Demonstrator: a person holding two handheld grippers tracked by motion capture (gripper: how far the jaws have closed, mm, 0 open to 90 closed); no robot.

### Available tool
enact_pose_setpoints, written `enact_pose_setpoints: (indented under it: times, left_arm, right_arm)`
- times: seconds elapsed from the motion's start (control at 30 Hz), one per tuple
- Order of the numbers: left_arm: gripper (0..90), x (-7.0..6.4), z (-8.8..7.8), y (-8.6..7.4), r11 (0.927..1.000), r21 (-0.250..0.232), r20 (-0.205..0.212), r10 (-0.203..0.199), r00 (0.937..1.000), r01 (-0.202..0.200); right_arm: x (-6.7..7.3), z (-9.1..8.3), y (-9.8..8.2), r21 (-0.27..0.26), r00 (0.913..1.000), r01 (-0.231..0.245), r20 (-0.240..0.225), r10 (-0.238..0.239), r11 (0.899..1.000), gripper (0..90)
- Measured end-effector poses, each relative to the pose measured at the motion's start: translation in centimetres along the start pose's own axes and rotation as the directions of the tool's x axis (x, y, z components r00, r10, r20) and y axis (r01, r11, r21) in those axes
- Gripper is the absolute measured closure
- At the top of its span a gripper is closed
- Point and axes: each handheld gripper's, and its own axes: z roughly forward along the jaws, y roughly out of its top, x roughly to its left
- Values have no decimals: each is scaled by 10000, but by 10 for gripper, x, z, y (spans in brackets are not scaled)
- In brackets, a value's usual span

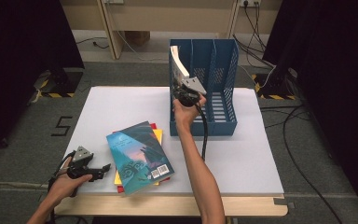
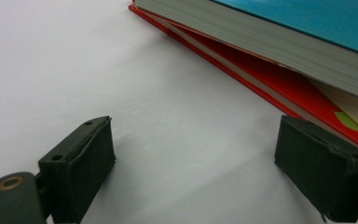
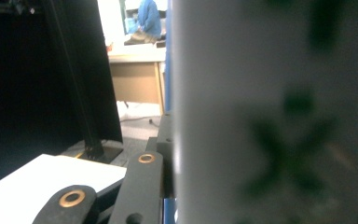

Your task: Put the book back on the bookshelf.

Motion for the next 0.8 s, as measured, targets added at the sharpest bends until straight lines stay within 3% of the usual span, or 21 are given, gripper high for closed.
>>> enact_pose_setpoints:
  times: [0.23, 0.4, 0.47, 0.63, 0.8]
  left_arm:
    - [107, 0, 0, 0, 10000, 7, 1, 4, 10000, -4]
    - [107, 0, 0, 0, 10000, -4, 1, -8, 10000, 8]
    - [107, 0, 0, 0, 10000, -19, -4, -4, 10000, 4]
    - [107, 0, 0, 0, 10000, -26, -7, -2, 10000, 2]
    - [107, 0, 0, 0, 10000, -20, -6, 8, 10000, -8]
  right_arm:
    - [0, -3, -2, 66, 9996, 86, -271, -84, 9999, 719]
    - [2, -8, -1, 199, 9969, 316, -733, -301, 9993, 666]
    - [4, -13, -1, 276, 9947, 381, -964, -353, 9989, 597]
    - [7, -24, -1, 583, 9849, 1127, -1384, -1038, 9919, 588]
    - [5, -31, -3, 629, 9832, 948, -1623, -836, 9935, 586]
